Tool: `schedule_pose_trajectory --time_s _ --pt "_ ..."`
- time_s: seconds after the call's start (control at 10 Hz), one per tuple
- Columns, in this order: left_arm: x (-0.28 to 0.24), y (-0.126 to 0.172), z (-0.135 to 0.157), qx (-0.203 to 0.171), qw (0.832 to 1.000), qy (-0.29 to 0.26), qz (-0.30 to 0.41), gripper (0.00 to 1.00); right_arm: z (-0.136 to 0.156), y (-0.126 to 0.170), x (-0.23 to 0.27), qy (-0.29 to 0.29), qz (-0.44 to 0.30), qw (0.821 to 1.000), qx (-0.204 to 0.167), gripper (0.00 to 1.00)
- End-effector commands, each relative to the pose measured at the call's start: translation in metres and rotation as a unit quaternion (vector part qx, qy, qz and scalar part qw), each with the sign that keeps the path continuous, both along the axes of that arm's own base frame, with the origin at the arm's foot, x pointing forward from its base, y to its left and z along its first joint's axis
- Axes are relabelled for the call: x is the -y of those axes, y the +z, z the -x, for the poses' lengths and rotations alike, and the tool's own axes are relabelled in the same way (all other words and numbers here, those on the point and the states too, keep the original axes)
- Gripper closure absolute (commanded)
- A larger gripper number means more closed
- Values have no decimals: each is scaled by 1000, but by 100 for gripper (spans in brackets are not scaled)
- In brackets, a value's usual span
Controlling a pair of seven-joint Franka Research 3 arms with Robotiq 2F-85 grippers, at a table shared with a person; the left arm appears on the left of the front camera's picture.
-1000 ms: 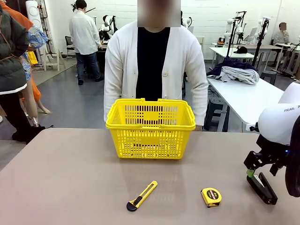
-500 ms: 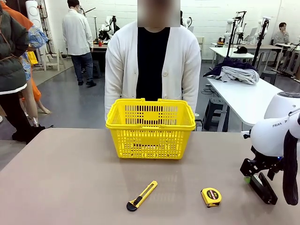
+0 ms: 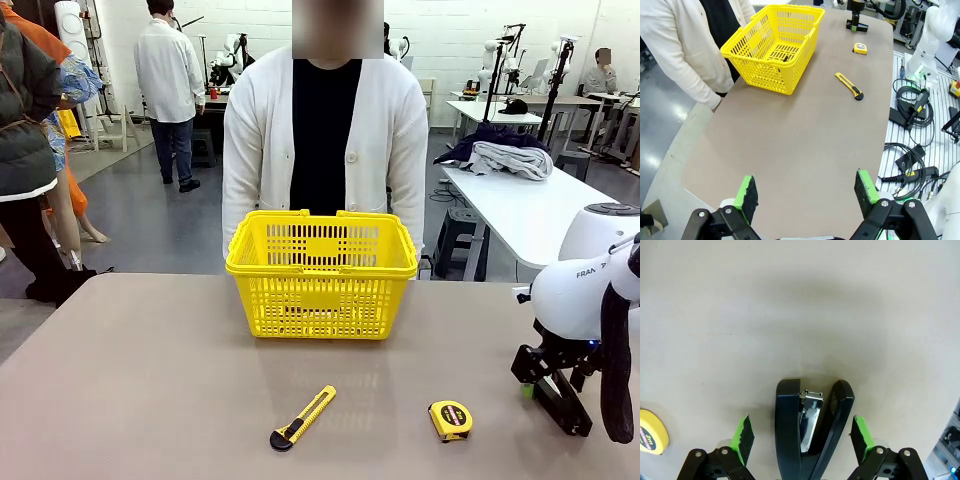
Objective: Place the items the person wants into the basket.
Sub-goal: Pick up the item the person points to and place it in the Market Basket.
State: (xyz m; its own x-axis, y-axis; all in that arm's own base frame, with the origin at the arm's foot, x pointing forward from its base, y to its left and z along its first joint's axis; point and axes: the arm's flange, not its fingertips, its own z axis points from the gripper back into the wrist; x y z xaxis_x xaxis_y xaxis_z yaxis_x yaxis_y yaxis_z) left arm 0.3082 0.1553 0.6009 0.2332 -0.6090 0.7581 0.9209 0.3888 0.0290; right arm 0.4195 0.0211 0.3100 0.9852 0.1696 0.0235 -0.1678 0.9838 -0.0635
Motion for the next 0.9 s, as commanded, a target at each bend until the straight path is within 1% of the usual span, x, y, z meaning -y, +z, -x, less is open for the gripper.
schedule_pose_trajectory --time_s 0.0,0.1,0.2,0.4,0.5,0.6,0.7,0.8 --pt "-1 1 1 7 1000 -6 4 0 26 -9 1 2 17 1000 12 57" --pt "-1 1 1 7 1000 -6 4 0 27 -8 0 3 16 1000 13 58" --pt "-1 1 1 7 1000 -6 4 0 27 -7 0 3 15 1000 15 100" --pt "-1 1 1 7 1000 -6 4 0 27 -7 1 1 13 1000 11 100" --pt "-1 1 1 7 1000 -6 4 0 28 -7 2 0 11 1000 12 85" --pt "-1 1 1 7 1000 -6 4 0 27 -7 4 -1 8 1000 11 96" --pt "-1 1 1 7 1000 -6 4 0 28 -7 5 0 8 1000 10 100" --pt "-1 1 1 7 1000 -6 4 0 28 -6 5 1 8 1000 9 100"
